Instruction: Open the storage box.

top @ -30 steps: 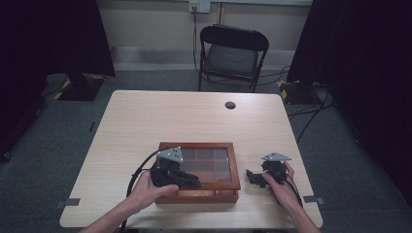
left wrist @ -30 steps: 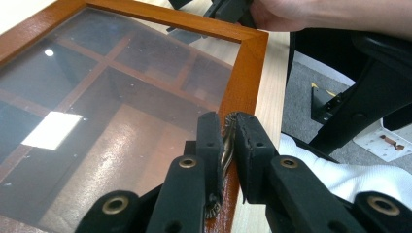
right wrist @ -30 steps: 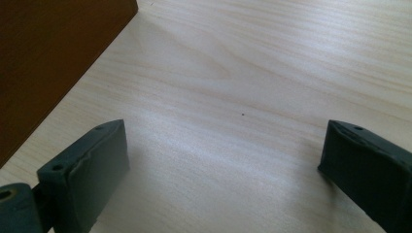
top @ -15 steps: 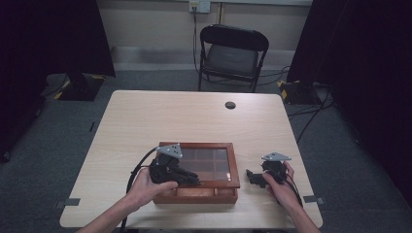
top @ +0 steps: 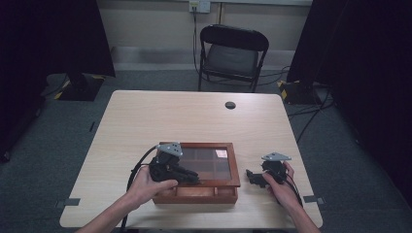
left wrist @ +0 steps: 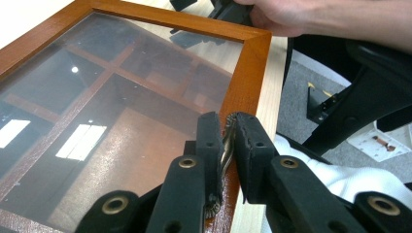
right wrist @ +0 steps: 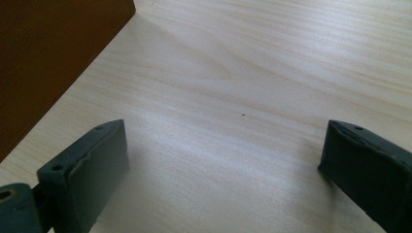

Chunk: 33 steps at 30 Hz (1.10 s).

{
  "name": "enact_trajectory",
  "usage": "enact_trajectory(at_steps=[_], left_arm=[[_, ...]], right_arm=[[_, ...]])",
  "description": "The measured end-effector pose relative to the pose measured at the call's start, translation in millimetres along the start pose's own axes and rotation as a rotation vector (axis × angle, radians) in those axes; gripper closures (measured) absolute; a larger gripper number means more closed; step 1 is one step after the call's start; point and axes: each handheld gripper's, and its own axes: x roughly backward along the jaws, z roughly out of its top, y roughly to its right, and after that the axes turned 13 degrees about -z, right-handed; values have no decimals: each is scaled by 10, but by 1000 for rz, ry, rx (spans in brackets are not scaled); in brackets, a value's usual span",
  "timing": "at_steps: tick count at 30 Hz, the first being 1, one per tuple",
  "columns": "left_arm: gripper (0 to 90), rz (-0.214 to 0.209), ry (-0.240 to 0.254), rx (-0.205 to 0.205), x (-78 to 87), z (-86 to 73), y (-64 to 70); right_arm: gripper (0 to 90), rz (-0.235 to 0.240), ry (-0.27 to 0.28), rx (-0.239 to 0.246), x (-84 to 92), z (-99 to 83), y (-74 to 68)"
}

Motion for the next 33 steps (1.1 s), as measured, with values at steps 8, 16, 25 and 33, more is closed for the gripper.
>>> enact_trajectory(at_steps=[8,16,25,33], left_arm=[[810,8,33,1,93,95,11],[809,17,48,4,157,176,17],[810,14,72,9,209,255,-2],[810,9,77,13,232,288,-16]], right_arm=[[23,3,-3,2,-2,4,0],[23,3,-2,3,-5,4,1],[23,3,-2,2,-4,4,0],[23,4,-4,3,-4,6,0]])
